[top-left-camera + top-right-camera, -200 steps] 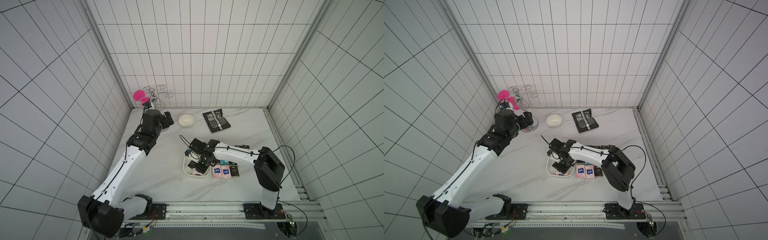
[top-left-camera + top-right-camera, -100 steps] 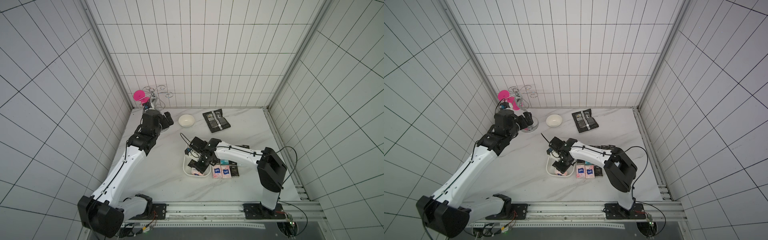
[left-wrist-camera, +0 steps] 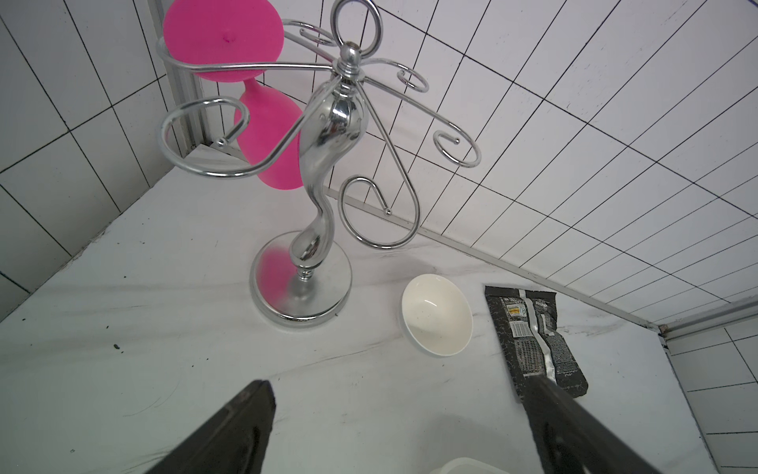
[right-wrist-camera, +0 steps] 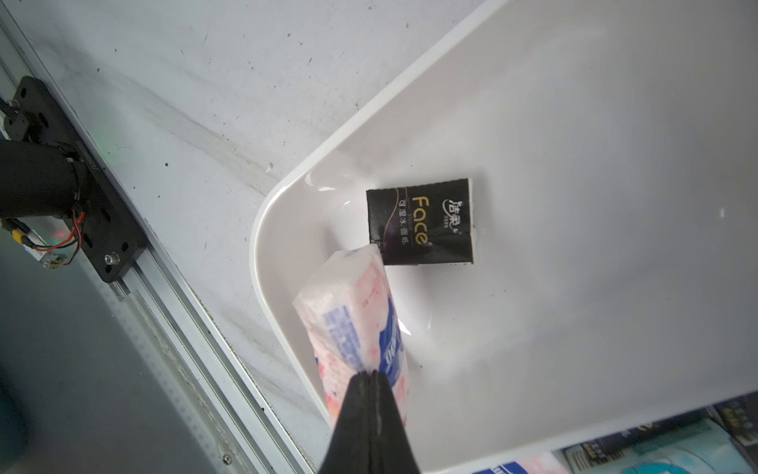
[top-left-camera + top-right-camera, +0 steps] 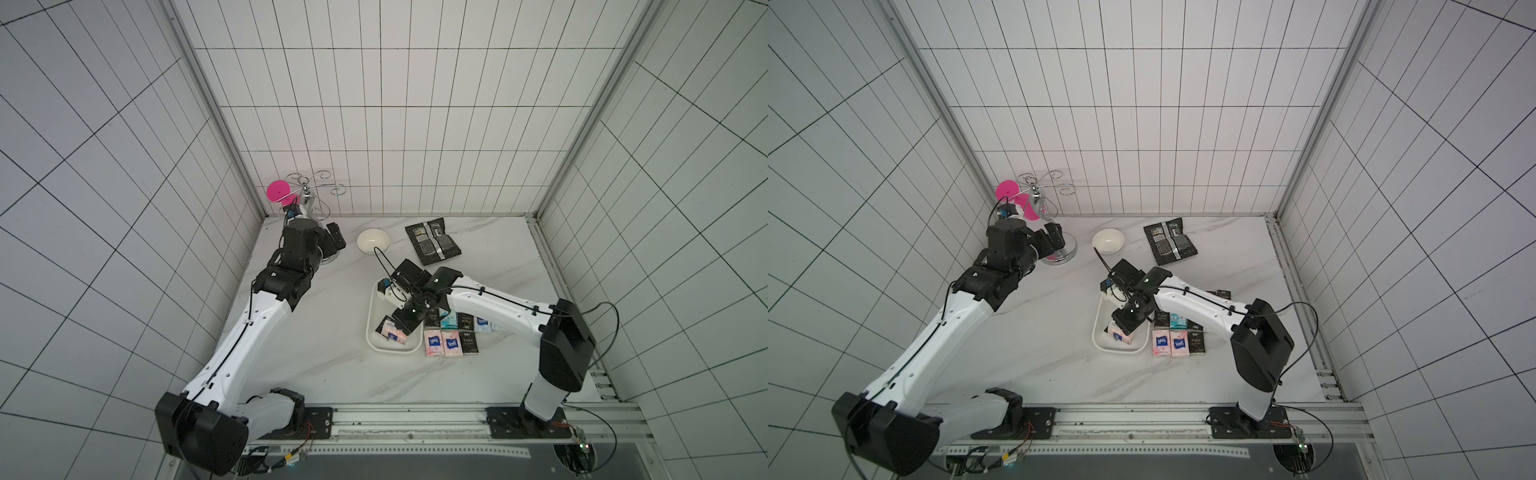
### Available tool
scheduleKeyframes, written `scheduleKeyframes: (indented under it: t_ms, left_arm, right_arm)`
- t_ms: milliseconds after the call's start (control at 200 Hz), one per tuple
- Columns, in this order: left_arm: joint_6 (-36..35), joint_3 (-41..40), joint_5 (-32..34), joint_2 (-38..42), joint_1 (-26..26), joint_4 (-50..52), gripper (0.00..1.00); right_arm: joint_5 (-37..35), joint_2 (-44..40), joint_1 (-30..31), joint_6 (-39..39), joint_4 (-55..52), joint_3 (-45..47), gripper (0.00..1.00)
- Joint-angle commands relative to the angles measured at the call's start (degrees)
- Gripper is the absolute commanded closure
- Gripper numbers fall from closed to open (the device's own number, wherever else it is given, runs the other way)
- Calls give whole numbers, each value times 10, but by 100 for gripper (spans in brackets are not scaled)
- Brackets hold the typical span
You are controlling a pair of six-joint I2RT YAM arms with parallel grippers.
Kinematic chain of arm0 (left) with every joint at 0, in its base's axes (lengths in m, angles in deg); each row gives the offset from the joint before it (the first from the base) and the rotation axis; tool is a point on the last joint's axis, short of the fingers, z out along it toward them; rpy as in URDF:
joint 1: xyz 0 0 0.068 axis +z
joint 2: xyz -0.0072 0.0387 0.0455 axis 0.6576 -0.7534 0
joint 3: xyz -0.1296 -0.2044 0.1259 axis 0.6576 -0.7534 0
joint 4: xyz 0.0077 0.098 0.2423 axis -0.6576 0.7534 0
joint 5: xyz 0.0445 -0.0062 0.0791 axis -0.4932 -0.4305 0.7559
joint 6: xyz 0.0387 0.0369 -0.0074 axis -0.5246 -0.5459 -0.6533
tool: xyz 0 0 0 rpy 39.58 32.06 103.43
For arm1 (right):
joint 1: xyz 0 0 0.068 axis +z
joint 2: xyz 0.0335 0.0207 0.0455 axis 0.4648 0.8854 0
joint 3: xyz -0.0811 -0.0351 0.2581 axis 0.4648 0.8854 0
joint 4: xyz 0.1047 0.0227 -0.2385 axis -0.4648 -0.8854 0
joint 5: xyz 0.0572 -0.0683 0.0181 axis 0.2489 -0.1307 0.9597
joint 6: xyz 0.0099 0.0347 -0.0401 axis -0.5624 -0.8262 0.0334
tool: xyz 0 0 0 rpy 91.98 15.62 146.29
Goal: Take the pocket tissues out of the storage box
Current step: Pick up the pocket tissues from the storage box, then place the pocket tissues at the center of the board.
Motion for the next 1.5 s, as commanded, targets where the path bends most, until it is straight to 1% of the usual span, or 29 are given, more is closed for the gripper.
scheduleKeyframes:
  t_ms: [0, 145, 280, 555, 720, 770, 850, 1005, 1120, 1274, 1499]
  left_arm:
    - [-4, 20, -2, 6, 3, -2, 1]
    - [-3, 22, -4, 6, 3, -3, 1]
    - [-3, 22, -6, 5, 3, -5, 1]
    - [0, 20, -12, 9, 3, -12, 1]
    - [3, 20, -22, 6, 3, -19, 2]
    - [4, 21, -24, 5, 3, -20, 1]
    - [7, 20, -26, 6, 3, -24, 1]
    - [11, 16, -34, 8, 3, -33, 1]
    - [15, 9, -36, 12, 3, -42, 1]
    - [26, 8, -54, 13, 3, -50, 1]
    - [24, 7, -52, 23, 3, -49, 1]
  right_arm:
    - [13, -35, -15, -22, 15, 8, 100]
    - [12, -70, -39, -39, 16, 18, 100]
    - [3, -111, -71, -60, 11, 47, 100]
    - [-34, -209, -166, -109, -35, 124, 100]
    - [-78, -244, -212, -135, -83, 159, 100]
    - [-106, -246, -224, -150, -103, 165, 100]
    - [-143, -248, -232, -165, -136, 168, 100]
    - [-170, -272, -257, -197, -161, 202, 100]
    - [-205, -288, -262, -220, -177, 232, 100]
    - [-241, -296, -262, -245, -199, 256, 100]
    - [-244, -284, -257, -264, -208, 268, 100]
